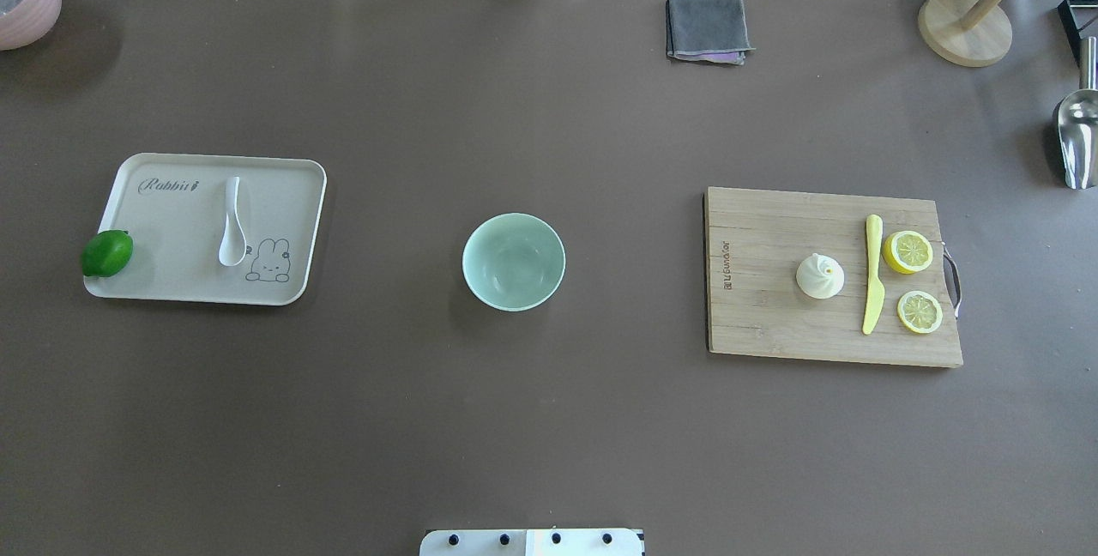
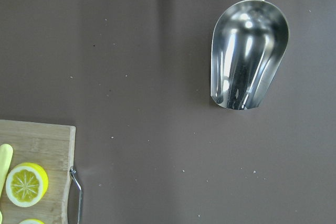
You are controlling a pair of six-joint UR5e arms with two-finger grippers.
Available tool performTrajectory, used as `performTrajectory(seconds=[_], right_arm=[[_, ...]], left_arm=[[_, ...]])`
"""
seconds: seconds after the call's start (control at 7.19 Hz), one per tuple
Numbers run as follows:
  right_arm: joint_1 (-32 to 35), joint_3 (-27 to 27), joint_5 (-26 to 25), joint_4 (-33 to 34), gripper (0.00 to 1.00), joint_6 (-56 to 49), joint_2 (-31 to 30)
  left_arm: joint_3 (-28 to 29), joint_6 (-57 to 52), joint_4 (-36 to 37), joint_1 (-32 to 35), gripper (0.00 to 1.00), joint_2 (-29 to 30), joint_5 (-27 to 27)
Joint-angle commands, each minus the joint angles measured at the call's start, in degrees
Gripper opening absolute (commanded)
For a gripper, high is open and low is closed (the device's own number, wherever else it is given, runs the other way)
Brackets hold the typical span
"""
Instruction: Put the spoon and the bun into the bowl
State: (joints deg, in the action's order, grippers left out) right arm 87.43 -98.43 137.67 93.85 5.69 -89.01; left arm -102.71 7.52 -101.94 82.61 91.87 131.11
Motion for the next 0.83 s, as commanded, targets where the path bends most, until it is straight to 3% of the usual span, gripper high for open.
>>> performTrajectory(seconds=[0.0, 0.28, 0.42, 0.7], right_arm=[[-0.2, -0.7, 0.2, 0.0, 1.0, 0.3, 0.6], [-1.5, 0.2, -0.5, 0.0, 1.0, 0.8, 1.6], [-1.5, 0.1, -0.4, 0.0, 1.0, 0.8, 1.6], [-2.6, -0.2, 0.2, -0.1, 1.0, 1.1, 2.0]], left_arm=[[0.4, 10.1, -8.2, -4.9, 0.98, 2.2, -0.2], [2.2, 23.7, -8.5, -11.8, 0.98, 6.0, -1.9], [1.5, 31.4, -8.9, -14.9, 0.98, 7.2, -5.9], [1.6, 36.8, -9.7, -23.6, 0.98, 8.6, -16.8]])
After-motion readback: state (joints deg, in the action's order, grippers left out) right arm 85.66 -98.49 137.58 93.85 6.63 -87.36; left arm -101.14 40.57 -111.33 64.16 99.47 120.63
